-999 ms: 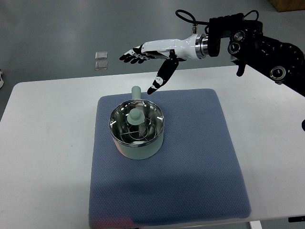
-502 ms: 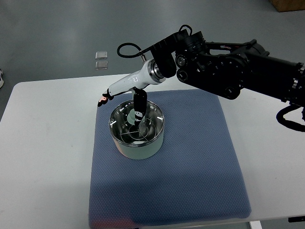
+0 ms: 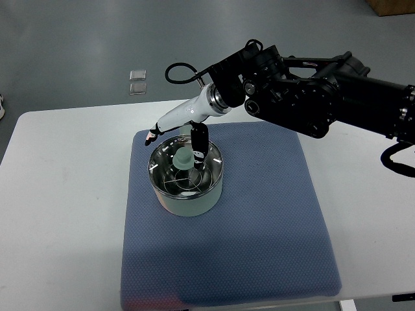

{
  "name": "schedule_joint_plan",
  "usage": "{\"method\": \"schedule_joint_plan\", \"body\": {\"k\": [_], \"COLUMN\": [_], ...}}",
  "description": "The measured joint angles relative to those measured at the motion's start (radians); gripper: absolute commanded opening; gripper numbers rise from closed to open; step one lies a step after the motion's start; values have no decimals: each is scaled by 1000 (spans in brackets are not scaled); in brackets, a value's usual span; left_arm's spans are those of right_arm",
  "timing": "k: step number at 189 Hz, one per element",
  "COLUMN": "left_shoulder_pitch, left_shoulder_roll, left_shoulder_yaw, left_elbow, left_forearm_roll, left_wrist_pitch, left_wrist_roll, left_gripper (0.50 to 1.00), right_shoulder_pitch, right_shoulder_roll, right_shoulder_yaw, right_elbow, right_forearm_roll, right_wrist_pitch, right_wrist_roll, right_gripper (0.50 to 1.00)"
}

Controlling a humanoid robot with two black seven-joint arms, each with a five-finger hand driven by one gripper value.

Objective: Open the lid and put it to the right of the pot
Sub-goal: 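Lower the right hand onto the glass lid's pale green knob, then close the right hand's fingers around the lid knob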

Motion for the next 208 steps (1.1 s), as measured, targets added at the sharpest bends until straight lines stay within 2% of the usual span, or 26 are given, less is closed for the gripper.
{"method": "schedule_joint_plan", "body": {"k": [18,75,80,90,91,101,110,123,208], "left_shoulder_pitch": [0,0,0,0,0,0,0,0,0], "left_shoulder_roll": [0,0,0,0,0,0,0,0,0], "left_shoulder_yaw": [0,1,1,1,1,0,0,0,1], "left_elbow": [0,0,0,0,0,0,0,0,0], "left_forearm_roll": [0,0,0,0,0,0,0,0,0], "left_wrist_pitch": [0,0,0,0,0,0,0,0,0], "left_wrist_roll": [0,0,0,0,0,0,0,0,0], "left_gripper": [1000,1000,1000,1000,1000,1000,1000,1000,1000], "right_shoulder_pitch": [0,1,1,3,3,4,5,5,7], "right_shoulder_roll": [0,-5,-7,-10,-10,-12,-13,-14,-17], "right_shoulder_yaw": [-8,-47,-48,-49,-49,-50,-50,-50,-49], "right_elbow": [-1,-2,-2,-2,-2,-2,-2,-2,3], "right_forearm_roll": [-18,-35,-36,-36,-36,-37,-37,-39,-39], "right_wrist_pitch": [-10,-22,-22,-22,-22,-22,-22,-23,-19], "right_wrist_roll": [4,27,28,28,28,28,29,29,32], "right_gripper": [872,862,846,846,824,795,795,768,766]}}
